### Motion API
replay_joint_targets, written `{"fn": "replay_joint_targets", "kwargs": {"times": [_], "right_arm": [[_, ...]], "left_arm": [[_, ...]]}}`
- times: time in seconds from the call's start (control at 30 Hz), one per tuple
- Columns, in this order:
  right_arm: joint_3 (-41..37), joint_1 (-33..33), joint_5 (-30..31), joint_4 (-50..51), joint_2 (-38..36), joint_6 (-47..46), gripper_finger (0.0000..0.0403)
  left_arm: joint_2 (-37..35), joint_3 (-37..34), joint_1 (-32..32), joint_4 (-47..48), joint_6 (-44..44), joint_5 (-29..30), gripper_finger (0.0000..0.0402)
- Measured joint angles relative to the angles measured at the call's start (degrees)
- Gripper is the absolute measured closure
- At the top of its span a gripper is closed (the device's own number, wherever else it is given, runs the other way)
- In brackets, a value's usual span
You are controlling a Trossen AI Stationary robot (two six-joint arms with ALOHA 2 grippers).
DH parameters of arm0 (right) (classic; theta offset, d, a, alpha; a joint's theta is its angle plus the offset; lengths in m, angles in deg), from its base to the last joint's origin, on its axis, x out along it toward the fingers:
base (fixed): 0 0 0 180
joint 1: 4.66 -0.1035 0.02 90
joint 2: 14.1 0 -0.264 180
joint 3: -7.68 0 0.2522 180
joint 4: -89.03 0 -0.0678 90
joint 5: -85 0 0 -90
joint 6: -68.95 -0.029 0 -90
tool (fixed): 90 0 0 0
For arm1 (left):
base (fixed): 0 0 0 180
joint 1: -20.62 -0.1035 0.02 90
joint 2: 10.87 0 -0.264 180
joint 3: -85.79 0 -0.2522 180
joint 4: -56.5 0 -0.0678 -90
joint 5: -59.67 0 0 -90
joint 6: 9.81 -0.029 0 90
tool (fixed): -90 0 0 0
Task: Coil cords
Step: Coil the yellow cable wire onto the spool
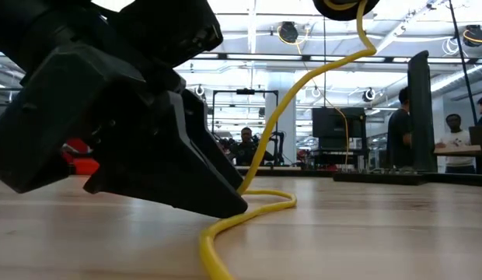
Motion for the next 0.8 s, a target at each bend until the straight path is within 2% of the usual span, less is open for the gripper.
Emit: {"fn": "replay_joint_targets", "kwargs": {"times": [0.2,0.53,0.8], "right_arm": [[0.00,0.00,0.00,-0.02,0.00,0.00,0.0403],[-0.02,0.01,0.00,-0.04,0.00,0.00,0.0403],[-0.02,0.02,0.00,-0.04,0.00,0.00,0.0403]], "left_arm": [[0.00,0.00,-0.02,0.00,-0.39,-0.24,0.0125],[0.07,0.00,-0.35,0.13,-1.57,-1.59,0.0244],[0.07,0.00,-0.43,0.24,-1.88,-2.01,0.0305]]}}
